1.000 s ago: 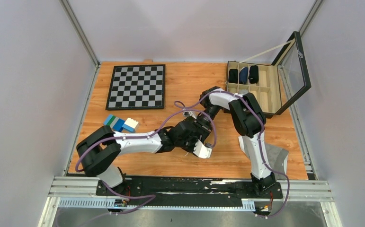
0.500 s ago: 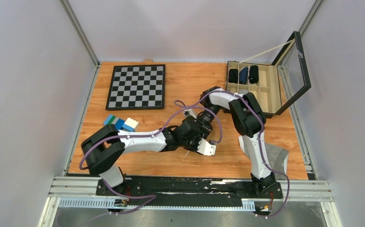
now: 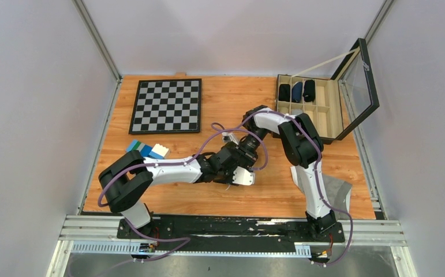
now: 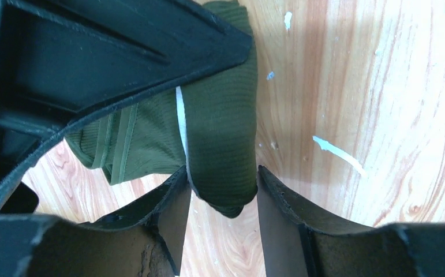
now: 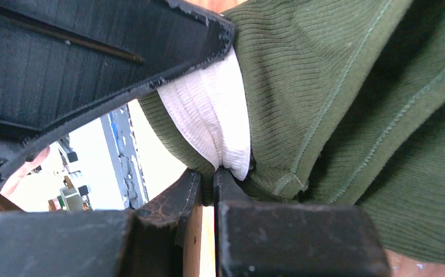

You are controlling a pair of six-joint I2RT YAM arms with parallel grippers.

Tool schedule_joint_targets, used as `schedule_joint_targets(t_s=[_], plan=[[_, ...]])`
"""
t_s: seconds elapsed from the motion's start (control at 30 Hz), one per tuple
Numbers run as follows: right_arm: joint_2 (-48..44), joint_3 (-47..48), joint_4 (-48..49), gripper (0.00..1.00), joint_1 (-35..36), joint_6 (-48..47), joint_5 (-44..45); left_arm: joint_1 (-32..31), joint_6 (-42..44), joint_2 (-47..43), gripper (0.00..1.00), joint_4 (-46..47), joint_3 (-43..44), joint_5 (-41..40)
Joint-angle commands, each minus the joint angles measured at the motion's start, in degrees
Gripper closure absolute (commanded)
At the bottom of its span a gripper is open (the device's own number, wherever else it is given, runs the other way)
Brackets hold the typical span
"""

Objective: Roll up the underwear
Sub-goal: Roll the underwear to the center of the board.

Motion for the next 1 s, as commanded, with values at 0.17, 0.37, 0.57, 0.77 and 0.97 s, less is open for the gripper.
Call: schedule_joint_targets(t_s=[0.17, 0.37, 0.57, 0.77, 0.97], plan=[[-0.8, 0.7, -0.3, 0.99, 0.1, 0.1, 1.5, 0.2, -5.8, -2.0, 0.45, -5.2, 2.9, 1.0], [-1.3, 0.6, -0.3, 0.99, 0.1, 0.6, 1.6, 0.2, -4.4, -8.3, 0.38, -8.2, 5.7, 10.1], [-1.0, 1.2, -0.1, 0.99, 0.1, 1.2, 0.8, 0.2, -3.5, -4.4, 0.39, -8.2, 8.0, 10.8], [-1.1, 1.2, -0.3, 0.99, 0.1, 1.0, 0.9, 0.2, -3.5, 0.2, 0.42, -6.5, 7.8, 10.1], [-0.9, 1.1, -0.4, 0.99, 0.1, 1.0, 0.8, 0.2, -5.0, 2.8, 0.53, -6.2, 8.7, 10.7]])
